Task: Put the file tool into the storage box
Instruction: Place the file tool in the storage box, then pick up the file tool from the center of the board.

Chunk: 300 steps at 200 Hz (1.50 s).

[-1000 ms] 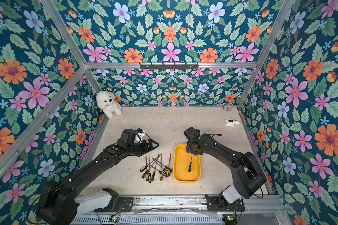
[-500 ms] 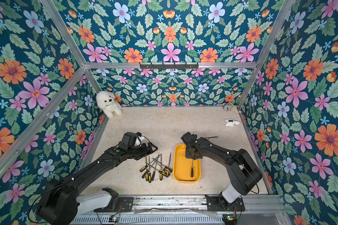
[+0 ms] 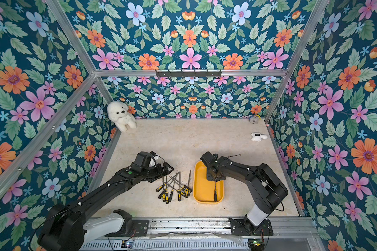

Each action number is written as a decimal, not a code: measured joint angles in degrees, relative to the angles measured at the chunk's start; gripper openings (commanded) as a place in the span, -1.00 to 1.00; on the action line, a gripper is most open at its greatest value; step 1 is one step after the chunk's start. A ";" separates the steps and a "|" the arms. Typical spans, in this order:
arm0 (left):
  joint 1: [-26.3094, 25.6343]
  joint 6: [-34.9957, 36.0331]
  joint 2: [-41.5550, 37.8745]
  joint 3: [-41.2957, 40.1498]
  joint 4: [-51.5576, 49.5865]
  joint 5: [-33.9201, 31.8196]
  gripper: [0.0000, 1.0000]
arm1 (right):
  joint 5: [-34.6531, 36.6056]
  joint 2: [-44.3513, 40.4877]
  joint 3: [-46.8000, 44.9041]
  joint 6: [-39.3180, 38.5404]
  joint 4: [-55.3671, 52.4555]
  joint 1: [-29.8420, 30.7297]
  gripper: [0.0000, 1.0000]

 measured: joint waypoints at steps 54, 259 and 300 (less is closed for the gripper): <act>0.00 -0.33 -0.31 -0.81 -0.72 -1.51 0.99 | 0.70 -0.39 -0.13 0.28 0.31 0.07 -0.22; -14.38 1.86 10.88 3.34 -21.49 -14.93 -0.05 | -0.98 -7.65 10.54 1.22 -6.43 0.13 -0.12; -14.71 2.97 13.51 3.37 -18.78 -12.92 -0.37 | -1.20 -7.41 10.54 1.05 -6.38 0.11 -0.16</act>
